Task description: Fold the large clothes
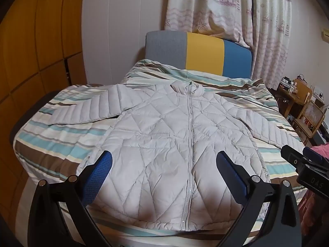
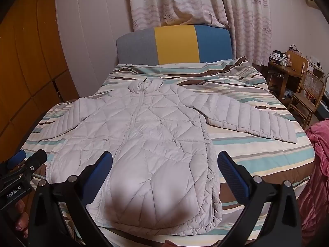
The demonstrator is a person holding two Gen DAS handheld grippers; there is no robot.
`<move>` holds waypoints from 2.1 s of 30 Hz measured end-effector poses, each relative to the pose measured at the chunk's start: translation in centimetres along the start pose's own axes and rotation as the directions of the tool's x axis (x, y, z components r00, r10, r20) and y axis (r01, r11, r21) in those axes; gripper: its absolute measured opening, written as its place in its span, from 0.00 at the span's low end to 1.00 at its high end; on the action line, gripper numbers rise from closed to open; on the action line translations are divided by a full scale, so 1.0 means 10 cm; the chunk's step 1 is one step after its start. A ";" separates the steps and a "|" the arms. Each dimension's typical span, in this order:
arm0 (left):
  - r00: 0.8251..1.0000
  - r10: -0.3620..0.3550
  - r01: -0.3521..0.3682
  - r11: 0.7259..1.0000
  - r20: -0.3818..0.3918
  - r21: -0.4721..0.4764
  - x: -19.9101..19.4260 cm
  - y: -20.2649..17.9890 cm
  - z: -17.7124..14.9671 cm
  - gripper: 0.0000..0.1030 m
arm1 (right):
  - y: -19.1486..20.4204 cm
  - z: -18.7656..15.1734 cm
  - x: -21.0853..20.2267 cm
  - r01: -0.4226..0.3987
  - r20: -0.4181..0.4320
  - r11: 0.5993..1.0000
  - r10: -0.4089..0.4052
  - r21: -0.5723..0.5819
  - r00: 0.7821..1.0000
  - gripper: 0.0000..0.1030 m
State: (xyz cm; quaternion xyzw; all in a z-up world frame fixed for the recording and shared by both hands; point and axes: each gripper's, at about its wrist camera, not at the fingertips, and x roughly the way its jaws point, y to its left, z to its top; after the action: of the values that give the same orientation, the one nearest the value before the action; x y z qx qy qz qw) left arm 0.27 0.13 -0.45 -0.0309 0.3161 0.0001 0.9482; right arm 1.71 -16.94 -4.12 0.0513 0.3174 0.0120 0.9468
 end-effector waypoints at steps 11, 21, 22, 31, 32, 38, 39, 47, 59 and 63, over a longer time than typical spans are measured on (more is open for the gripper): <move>1.000 -0.007 0.006 1.000 -0.006 -0.011 0.08 0.00 -0.06 0.97 | 0.00 -0.01 0.00 0.007 -0.004 1.000 -0.007 0.001 1.000 0.98; 1.000 -0.008 0.008 1.000 -0.011 -0.017 0.09 0.00 -0.07 0.97 | -0.01 -0.04 0.02 0.012 -0.016 1.000 -0.012 0.000 1.000 0.98; 1.000 -0.010 0.010 1.000 -0.010 -0.017 0.09 0.00 -0.07 0.97 | -0.01 -0.04 0.02 0.010 -0.016 1.000 -0.010 0.000 1.000 0.98; 1.000 -0.011 0.010 1.000 -0.011 -0.019 0.09 0.00 -0.08 0.97 | 0.02 -0.02 0.05 0.016 -0.024 1.000 -0.016 -0.005 1.000 0.98; 1.000 -0.010 0.009 1.000 -0.012 -0.019 0.08 0.00 -0.08 0.97 | 0.01 -0.02 0.05 0.017 -0.022 1.000 -0.017 -0.005 1.000 0.98; 1.000 -0.012 0.011 1.000 -0.012 -0.020 0.08 -0.01 -0.09 0.97 | 0.01 -0.02 0.05 0.016 -0.023 1.000 -0.016 -0.004 1.000 0.98; 1.000 -0.013 0.013 1.000 -0.012 -0.019 0.08 -0.03 -0.10 0.97 | 0.01 -0.02 0.05 0.017 -0.024 1.000 -0.017 -0.005 1.000 0.98; 1.000 -0.019 0.018 1.000 -0.011 -0.023 0.08 -0.05 -0.15 0.97 | 0.02 -0.02 0.05 0.020 -0.027 1.000 -0.020 -0.007 0.999 0.98; 0.999 -0.032 0.031 0.999 -0.027 -0.031 0.11 -0.07 -0.18 0.97 | 0.01 -0.04 0.08 0.018 -0.023 1.000 -0.019 -0.013 1.000 0.98; 0.999 -0.031 0.030 0.999 -0.034 -0.027 0.14 -0.08 -0.19 0.97 | 0.01 -0.03 0.10 0.018 -0.026 1.000 -0.019 -0.015 1.000 0.98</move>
State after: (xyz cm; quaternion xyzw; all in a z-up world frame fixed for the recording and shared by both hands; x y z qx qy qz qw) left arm 0.25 -0.81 -2.76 -0.0483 0.3318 -0.0105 0.9421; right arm 2.33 -16.77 -5.01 0.0411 0.3299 0.0064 0.9431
